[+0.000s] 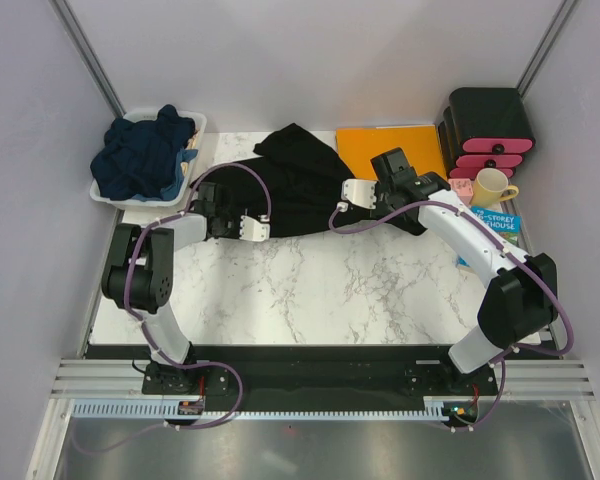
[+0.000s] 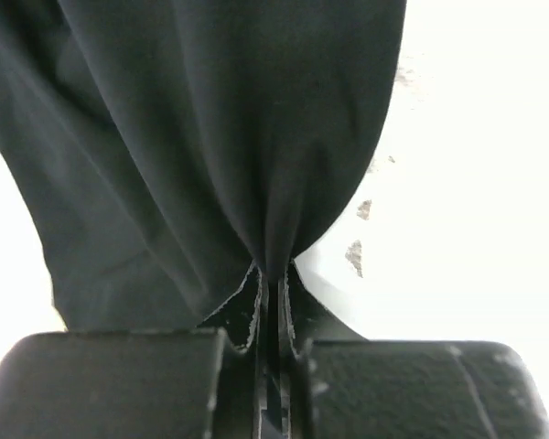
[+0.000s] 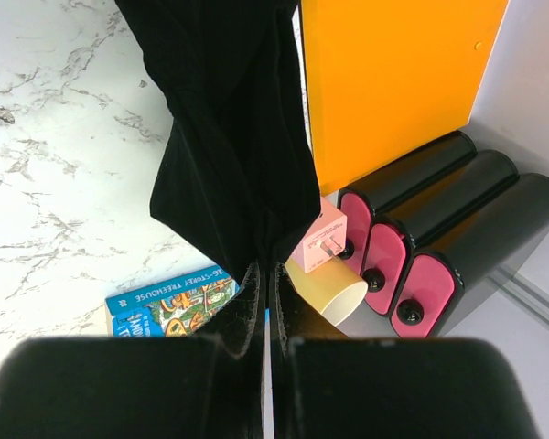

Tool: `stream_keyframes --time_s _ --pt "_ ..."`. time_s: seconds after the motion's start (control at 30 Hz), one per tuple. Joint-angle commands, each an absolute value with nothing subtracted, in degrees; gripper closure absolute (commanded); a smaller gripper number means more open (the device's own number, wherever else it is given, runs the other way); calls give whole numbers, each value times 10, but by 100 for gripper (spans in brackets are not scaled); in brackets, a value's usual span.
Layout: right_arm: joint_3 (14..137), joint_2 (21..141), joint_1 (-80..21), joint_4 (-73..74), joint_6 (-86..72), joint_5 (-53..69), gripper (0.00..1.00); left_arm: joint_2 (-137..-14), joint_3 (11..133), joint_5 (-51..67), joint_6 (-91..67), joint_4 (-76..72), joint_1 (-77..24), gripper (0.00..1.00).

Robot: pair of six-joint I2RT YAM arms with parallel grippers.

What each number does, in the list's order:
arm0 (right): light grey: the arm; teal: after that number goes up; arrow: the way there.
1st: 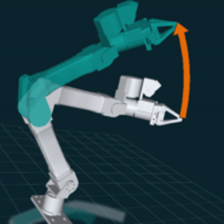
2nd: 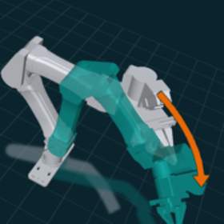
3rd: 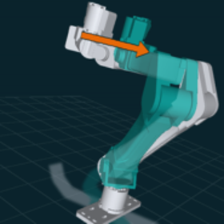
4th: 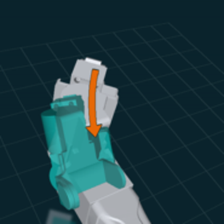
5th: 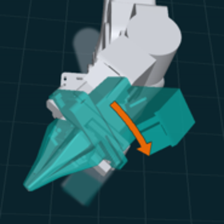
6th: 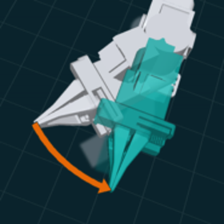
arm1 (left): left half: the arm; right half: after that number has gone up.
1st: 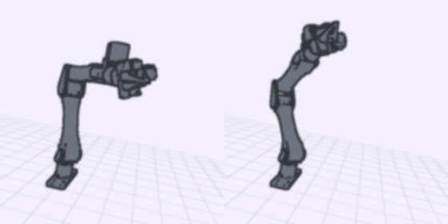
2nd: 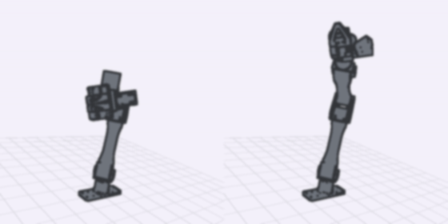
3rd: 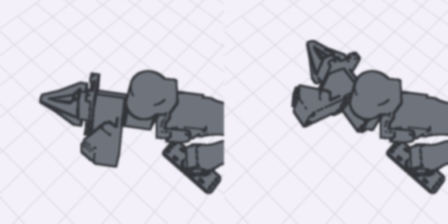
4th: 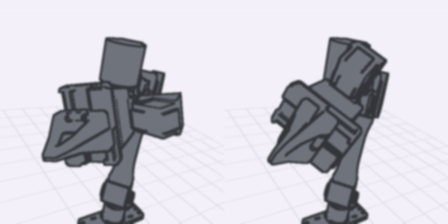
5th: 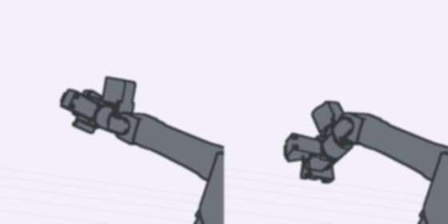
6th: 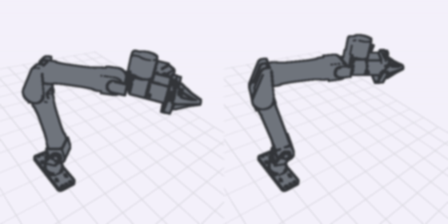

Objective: Fold and stack the t-shirts
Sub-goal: Flatten the tshirt out

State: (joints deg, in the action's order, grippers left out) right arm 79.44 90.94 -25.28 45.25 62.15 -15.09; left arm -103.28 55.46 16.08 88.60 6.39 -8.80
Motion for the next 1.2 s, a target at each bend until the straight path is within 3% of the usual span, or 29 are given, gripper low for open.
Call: stream_keyframes --time_s 0.0,0.27,0.4,0.5,0.67,0.83,0.9,0.93,1.17 --pt "816 910 -250 446 620 -154 100 -1023 637 206 926 236 -88 98" --pt "815 906 -239 447 643 -146 100 -1101 966 212 1126 885 -103 98" --pt "822 915 -236 447 643 -136 100 -1100 919 143 1156 881 -122 98" --pt "829 921 -237 447 644 -134 100 -1121 912 163 1141 877 -129 96" --pt "840 928 -237 447 641 -135 99 -1200 1006 196 1065 874 -139 88" --pt "845 936 -237 447 636 -134 93 -1187 991 207 1060 769 -139 74" --pt "847 939 -237 447 634 -134 91 -1187 1006 218 1042 738 -138 73" --pt "846 940 -237 447 633 -134 90 -1189 1015 222 1036 724 -137 1" --pt "846 947 -237 446 630 -129 87 -1207 1078 239 1005 675 -130 0"
